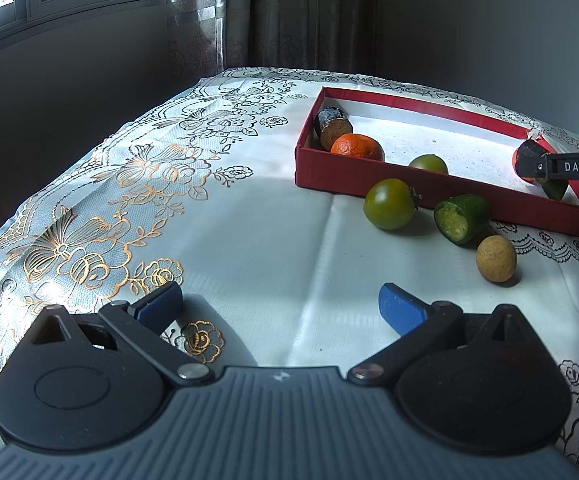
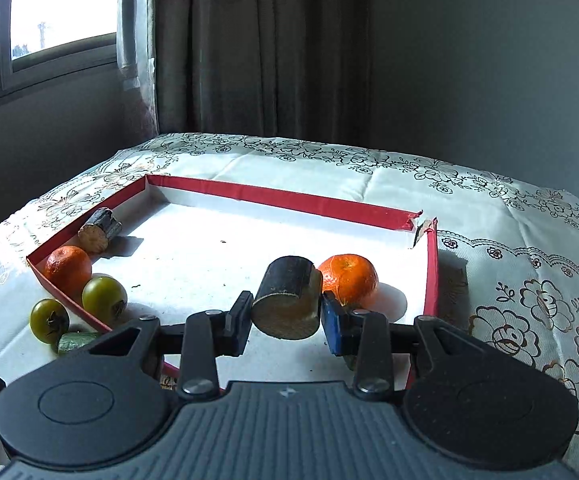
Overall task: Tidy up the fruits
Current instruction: 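Carry the dark cylinder into the box beside the orange, open right gripper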
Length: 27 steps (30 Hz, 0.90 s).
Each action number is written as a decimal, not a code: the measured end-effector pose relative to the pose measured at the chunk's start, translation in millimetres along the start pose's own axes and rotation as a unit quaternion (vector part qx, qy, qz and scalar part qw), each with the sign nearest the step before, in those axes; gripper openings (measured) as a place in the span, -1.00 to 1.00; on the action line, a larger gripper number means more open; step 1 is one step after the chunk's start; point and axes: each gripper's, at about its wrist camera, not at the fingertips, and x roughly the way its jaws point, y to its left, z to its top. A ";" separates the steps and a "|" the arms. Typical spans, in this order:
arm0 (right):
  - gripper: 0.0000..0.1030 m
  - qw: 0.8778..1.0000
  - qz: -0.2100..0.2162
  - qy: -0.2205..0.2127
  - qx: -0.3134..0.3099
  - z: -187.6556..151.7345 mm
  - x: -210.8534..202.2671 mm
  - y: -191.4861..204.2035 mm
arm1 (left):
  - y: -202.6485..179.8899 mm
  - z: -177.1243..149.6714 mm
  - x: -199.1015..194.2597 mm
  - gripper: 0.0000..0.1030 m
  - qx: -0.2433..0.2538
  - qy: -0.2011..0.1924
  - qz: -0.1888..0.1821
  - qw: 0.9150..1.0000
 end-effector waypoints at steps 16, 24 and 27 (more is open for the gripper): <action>-0.32 1.000 -0.015 -0.005 -0.011 -3.6 17.3 -0.2 | 0.1 0.0 0.1 1.00 0.000 0.000 0.000 1.000; -0.33 1.000 -0.015 -0.004 -0.002 -5.1 19.3 -3.2 | 0.2 0.0 0.0 1.00 0.000 0.000 0.000 1.000; -0.21 1.000 -0.007 0.003 0.008 -4.7 17.7 -6.0 | 0.3 0.0 -0.1 1.00 0.000 0.000 0.000 1.000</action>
